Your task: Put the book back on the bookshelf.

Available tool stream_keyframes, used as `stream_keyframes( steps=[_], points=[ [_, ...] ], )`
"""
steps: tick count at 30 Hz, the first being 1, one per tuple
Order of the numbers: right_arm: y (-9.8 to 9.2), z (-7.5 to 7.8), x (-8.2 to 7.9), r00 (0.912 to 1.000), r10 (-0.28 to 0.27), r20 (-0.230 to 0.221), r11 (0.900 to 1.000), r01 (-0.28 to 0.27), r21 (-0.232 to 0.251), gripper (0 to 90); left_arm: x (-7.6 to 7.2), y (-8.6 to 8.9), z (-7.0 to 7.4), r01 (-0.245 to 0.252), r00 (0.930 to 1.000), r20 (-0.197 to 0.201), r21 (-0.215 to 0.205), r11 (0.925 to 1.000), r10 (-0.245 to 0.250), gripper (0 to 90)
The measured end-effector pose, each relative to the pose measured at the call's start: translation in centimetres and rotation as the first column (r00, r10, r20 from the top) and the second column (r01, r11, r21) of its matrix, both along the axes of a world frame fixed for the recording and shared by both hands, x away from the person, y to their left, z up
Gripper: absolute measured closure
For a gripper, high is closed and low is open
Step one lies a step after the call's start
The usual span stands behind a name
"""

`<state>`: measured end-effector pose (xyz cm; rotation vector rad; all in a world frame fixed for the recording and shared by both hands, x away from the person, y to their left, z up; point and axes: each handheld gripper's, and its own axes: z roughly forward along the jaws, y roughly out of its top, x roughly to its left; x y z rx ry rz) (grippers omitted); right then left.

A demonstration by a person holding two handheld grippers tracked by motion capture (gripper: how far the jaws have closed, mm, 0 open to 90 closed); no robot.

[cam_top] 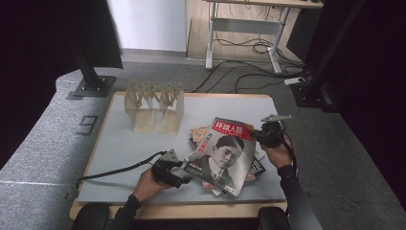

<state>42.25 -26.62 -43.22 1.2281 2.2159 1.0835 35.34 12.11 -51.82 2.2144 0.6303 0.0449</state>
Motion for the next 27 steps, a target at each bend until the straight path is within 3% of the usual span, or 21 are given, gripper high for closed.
stream_keyframes(
  steps=[19, 27],
  points=[
    [0.7, 3.8, -1.8, 0.9965, 0.029, 0.078, 1.000, -0.030, 0.005, 85.8, 1.7, 0.0, 1.8, -0.016, 0.9999, -0.004, -0.117, 0.9930, 0.016, 24.4],
    [1.3, 5.5, -2.6, 0.9926, 0.053, 0.110, 0.999, -0.053, -0.004, 85.8, 2.6, -1.0, 2.4, -0.004, 1.0000, 0.001, -0.104, 0.9946, 0.004, 26.2]
  ],
)
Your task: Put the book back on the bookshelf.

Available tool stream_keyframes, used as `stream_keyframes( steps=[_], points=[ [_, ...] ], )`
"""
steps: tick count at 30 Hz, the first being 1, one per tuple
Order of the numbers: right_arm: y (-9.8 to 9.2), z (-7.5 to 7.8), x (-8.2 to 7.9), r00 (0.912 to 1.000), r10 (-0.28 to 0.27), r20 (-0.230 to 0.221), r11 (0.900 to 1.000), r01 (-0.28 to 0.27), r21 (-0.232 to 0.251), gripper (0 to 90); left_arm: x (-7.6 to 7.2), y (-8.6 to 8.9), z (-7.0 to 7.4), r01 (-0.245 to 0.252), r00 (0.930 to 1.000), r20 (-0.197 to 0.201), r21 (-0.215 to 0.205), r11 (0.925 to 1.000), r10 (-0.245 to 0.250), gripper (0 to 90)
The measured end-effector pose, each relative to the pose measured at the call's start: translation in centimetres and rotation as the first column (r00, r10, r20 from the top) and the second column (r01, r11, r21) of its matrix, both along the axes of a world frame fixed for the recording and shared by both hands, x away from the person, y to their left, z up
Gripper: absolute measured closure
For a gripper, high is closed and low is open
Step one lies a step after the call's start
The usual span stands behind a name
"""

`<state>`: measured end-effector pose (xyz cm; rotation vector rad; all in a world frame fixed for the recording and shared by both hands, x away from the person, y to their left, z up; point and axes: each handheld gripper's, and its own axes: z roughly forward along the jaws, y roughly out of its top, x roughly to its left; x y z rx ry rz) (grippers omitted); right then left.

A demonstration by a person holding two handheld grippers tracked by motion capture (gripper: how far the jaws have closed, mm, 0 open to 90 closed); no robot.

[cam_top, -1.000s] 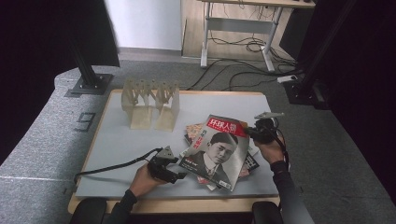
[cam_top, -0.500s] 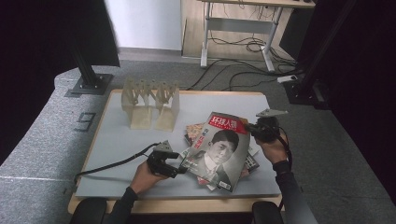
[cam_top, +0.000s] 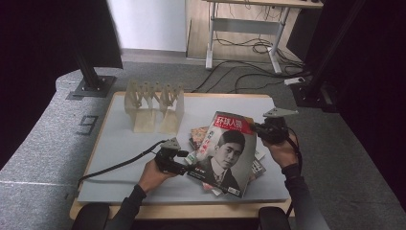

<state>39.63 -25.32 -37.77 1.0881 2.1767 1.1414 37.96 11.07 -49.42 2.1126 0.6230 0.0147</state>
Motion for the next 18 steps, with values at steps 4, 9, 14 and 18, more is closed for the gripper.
stream_keyframes(
  steps=[4, 9, 14, 18],
  points=[
    [0.4, 0.6, -0.3, 0.9998, 0.012, 0.012, 1.000, -0.012, 0.001, 85.8, 0.8, -0.6, 0.1, 0.008, 0.9999, -0.012, -0.001, 1.0000, -0.008, 26.2],
    [0.7, 1.3, -0.6, 0.9994, 0.027, 0.023, 1.000, -0.027, 0.012, 85.8, 1.6, -1.6, 0.1, 0.014, 0.9997, -0.020, 0.018, 0.9997, -0.014, 26.2],
    [0.9, 1.9, -0.8, 0.9983, 0.044, 0.039, 0.999, -0.045, 0.017, 85.8, 2.9, -2.2, 0.2, 0.015, 0.9993, -0.033, 0.036, 0.9992, -0.014, 25.3],
    [1.2, 2.4, -1.1, 0.9969, 0.059, 0.051, 0.998, -0.060, 0.018, 85.8, 3.7, -2.7, 0.3, 0.019, 0.9992, -0.035, 0.040, 0.9990, -0.018, 24.6]
  ],
)
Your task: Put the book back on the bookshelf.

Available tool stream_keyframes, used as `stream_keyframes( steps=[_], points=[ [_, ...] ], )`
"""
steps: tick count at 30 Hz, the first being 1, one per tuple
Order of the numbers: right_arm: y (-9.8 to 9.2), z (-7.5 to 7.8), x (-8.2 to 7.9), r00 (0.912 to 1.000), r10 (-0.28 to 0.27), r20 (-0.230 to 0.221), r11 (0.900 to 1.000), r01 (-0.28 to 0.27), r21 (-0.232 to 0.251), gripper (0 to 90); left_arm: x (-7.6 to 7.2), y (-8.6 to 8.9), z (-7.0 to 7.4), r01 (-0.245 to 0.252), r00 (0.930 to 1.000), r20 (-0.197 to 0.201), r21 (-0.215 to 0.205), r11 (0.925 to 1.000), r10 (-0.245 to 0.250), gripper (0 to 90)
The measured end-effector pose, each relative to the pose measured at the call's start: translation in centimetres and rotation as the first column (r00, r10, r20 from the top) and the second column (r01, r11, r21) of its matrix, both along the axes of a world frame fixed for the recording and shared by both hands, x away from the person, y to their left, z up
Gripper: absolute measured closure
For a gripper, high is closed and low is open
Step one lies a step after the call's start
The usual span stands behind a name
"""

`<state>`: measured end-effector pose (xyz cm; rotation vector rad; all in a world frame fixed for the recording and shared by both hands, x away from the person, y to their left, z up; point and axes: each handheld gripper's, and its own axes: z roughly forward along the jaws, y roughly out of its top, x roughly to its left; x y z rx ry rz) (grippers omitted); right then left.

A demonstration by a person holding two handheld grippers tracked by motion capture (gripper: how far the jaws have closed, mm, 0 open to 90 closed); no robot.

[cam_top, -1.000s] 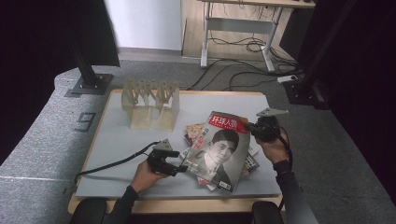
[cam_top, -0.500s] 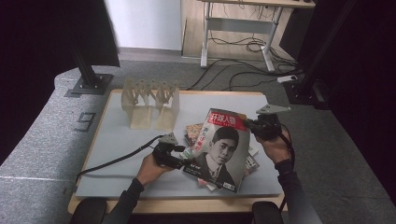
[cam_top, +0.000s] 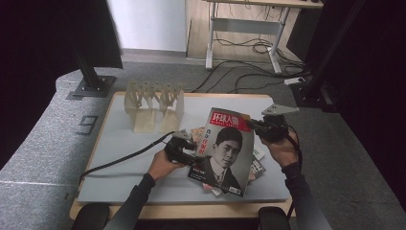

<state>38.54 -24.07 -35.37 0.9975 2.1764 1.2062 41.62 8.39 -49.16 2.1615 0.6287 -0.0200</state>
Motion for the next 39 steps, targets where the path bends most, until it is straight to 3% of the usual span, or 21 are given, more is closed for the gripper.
stream_keyframes(
  steps=[6, 11, 17, 26, 27, 34, 39],
  points=[
    [0.4, 0.5, -0.2, 0.9997, 0.020, 0.015, 1.000, -0.020, 0.001, 85.8, 1.1, 0.0, -0.3, -0.004, 0.9995, -0.033, -0.026, 0.9997, 0.003, 24.0],
    [0.6, 0.8, -0.4, 0.9990, 0.038, 0.024, 0.999, -0.038, 0.008, 85.7, 1.8, -0.1, -0.6, 0.007, 0.9980, -0.062, -0.073, 0.9973, -0.012, 24.0],
    [0.9, 1.1, -0.5, 0.9976, 0.058, 0.038, 0.998, -0.058, 0.007, 85.7, 2.2, -0.1, -0.6, 0.018, 0.9960, -0.085, -0.107, 0.9941, -0.027, 28.3],
    [1.1, 1.3, -0.7, 0.9961, 0.077, 0.044, 0.997, -0.078, 0.016, 85.6, 1.5, 0.2, 0.4, -0.010, 0.9970, -0.077, -0.084, 0.9964, 0.004, 50.6],
    [1.1, 1.3, -0.7, 0.9959, 0.077, 0.047, 0.997, -0.078, 0.018, 85.6, 1.4, 0.2, 0.5, -0.008, 0.9971, -0.077, -0.086, 0.9962, 0.002, 56.7],
    [0.9, 1.6, -0.7, 0.9958, 0.075, 0.052, 0.997, -0.076, 0.030, 85.7, 1.0, 0.5, 1.5, -0.008, 0.9945, -0.104, -0.150, 0.9886, -0.007, 71.2],
    [0.6, 1.8, -0.7, 0.9962, 0.064, 0.059, 0.997, -0.066, 0.040, 85.6, 0.5, 0.9, 2.4, -0.013, 0.9967, -0.081, -0.174, 0.9846, -0.002, 78.5]
  ],
)
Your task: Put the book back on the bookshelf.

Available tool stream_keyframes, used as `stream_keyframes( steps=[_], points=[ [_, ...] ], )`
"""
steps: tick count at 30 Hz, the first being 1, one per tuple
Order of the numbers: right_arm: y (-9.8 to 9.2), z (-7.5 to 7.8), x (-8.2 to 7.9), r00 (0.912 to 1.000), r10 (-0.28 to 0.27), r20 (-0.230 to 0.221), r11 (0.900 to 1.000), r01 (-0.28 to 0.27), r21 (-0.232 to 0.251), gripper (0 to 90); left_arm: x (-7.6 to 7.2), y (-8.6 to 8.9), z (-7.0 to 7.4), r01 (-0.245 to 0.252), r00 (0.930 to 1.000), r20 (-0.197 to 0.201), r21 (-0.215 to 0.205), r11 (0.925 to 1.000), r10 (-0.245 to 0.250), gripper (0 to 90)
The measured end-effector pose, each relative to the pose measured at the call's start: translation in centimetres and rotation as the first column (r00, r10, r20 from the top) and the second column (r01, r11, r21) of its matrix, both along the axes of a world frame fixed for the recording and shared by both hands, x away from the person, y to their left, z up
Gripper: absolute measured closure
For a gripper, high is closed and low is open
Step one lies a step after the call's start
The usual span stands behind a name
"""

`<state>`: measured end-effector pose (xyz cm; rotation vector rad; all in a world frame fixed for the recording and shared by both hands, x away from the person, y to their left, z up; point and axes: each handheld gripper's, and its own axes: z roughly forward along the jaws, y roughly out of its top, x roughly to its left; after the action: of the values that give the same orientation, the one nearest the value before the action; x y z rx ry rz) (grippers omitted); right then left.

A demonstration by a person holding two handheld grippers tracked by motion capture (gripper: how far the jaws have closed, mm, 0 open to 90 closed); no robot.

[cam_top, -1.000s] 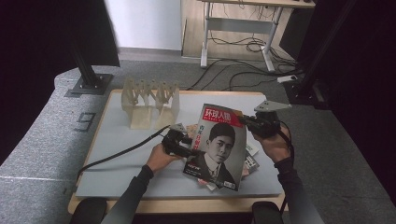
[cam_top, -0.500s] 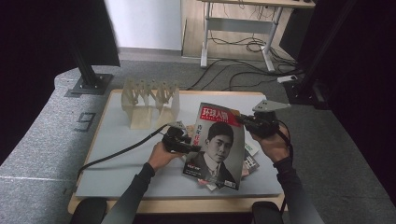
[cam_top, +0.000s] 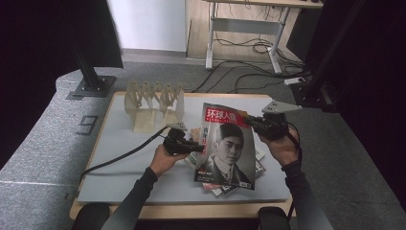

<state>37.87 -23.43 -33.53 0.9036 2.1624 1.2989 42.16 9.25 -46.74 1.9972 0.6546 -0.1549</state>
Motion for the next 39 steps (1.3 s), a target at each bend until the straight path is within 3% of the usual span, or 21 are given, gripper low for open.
stream_keyframes(
  steps=[6, 9, 11, 14, 17, 22, 29, 39],
  points=[
    [-0.1, 0.9, 0.0, 0.9997, -0.005, 0.024, 1.000, 0.005, 0.017, 85.6, -0.6, 0.6, 1.2, -0.037, 0.9962, 0.078, -0.022, 0.9991, 0.039, 81.2],
    [0.0, 1.7, -0.1, 0.9987, -0.008, 0.051, 1.000, 0.006, 0.027, 85.6, -1.1, 0.6, 2.1, -0.053, 0.9869, 0.152, -0.008, 0.9986, 0.053, 81.9],
    [0.0, 2.2, -0.2, 0.9975, -0.012, 0.069, 1.000, 0.010, 0.025, 85.6, -1.5, 0.4, 3.0, -0.058, 0.9765, 0.208, 0.001, 0.9983, 0.056, 81.8],
    [0.1, 3.0, -0.4, 0.9943, -0.020, 0.105, 0.999, 0.017, 0.029, 85.4, -2.2, 0.1, 4.0, -0.070, 0.9511, 0.303, 0.023, 0.9973, 0.060, 81.8],
    [-0.2, 3.2, -0.6, 0.9920, -0.021, 0.125, 0.999, 0.017, 0.033, 85.3, -2.9, 0.3, 4.2, -0.078, 0.9327, 0.356, 0.034, 0.9964, 0.061, 82.6],
    [-0.9, 3.0, -1.0, 0.9913, -0.022, 0.130, 0.998, 0.015, 0.054, 85.0, -3.5, 0.6, 4.0, -0.061, 0.9338, 0.355, 0.034, 0.9976, 0.045, 83.8],
    [-1.3, 2.9, -1.7, 0.9906, -0.015, 0.136, 0.999, 0.011, 0.031, 82.2, -4.3, 1.1, 4.1, -0.036, 0.9364, 0.351, 0.051, 0.9981, 0.016, 85.3],
    [-2.0, 2.2, -2.1, 0.9925, 0.032, 0.118, 0.998, -0.039, 0.056, 71.9, -5.5, 1.7, 4.0, -0.008, 0.9310, 0.365, 0.064, 0.9979, -0.016, 87.0]
  ],
)
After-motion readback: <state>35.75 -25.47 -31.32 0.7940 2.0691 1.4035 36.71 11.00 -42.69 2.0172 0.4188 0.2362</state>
